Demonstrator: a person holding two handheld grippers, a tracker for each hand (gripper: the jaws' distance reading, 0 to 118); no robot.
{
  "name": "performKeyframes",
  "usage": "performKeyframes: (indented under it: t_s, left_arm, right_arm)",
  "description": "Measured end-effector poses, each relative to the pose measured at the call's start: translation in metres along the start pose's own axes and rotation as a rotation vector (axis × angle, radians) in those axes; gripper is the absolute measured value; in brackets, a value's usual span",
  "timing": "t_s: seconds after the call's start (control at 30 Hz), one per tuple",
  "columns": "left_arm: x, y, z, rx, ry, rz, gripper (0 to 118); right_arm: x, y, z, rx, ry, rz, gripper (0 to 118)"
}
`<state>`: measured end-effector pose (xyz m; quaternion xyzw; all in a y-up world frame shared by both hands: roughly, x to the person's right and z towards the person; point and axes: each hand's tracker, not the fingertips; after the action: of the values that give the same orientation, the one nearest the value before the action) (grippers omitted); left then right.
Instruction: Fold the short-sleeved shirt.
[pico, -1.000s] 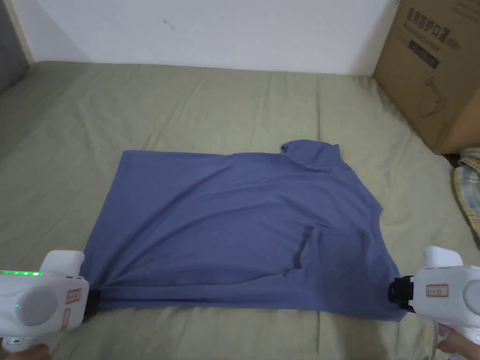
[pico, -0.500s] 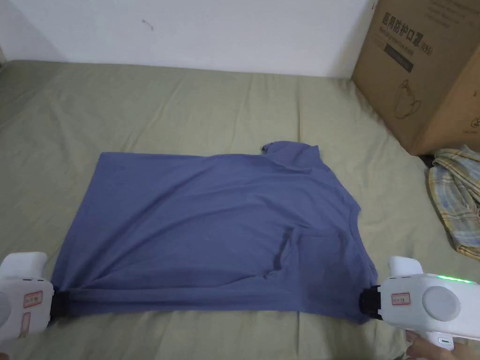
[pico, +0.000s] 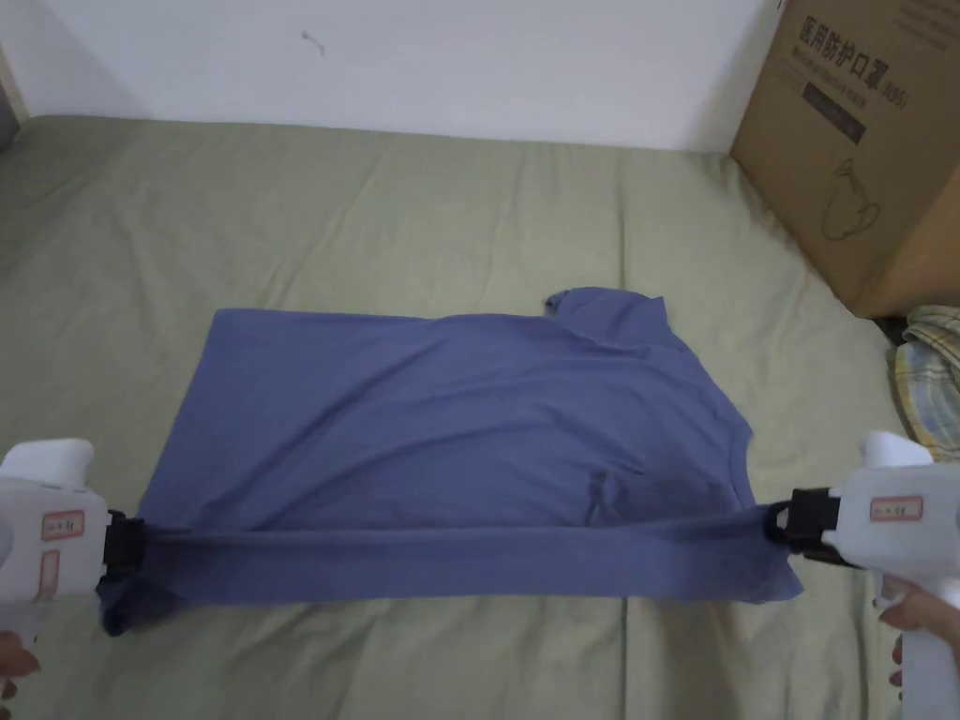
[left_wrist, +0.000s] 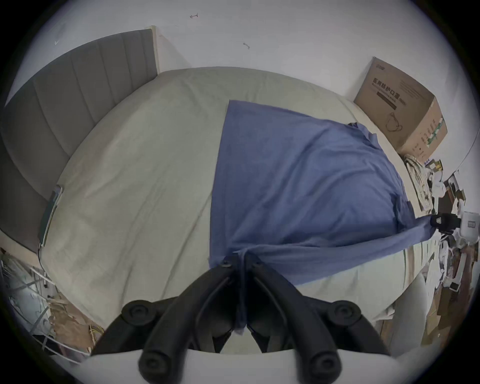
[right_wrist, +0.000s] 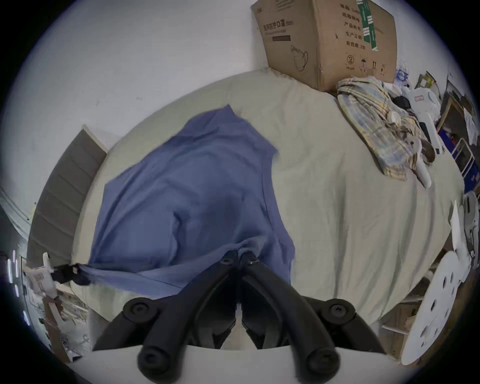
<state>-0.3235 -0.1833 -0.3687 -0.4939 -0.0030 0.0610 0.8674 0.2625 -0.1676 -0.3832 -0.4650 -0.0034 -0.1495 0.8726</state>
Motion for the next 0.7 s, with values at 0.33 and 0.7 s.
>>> performKeyframes:
  t_s: [0.33,0.7]
  left_arm:
    - [0.012,0.066,-0.077,-0.049,0.085,-0.116,92]
    - [-0.012,0.036,-0.008,0.066,0.043,-0.014,48]
  right_arm:
    - [-0.011,0.045,-0.091,-0.109,-0.130,0.070,17]
    - [-0.026,0.027,-0.031,0.045,-0.078,0.195,42]
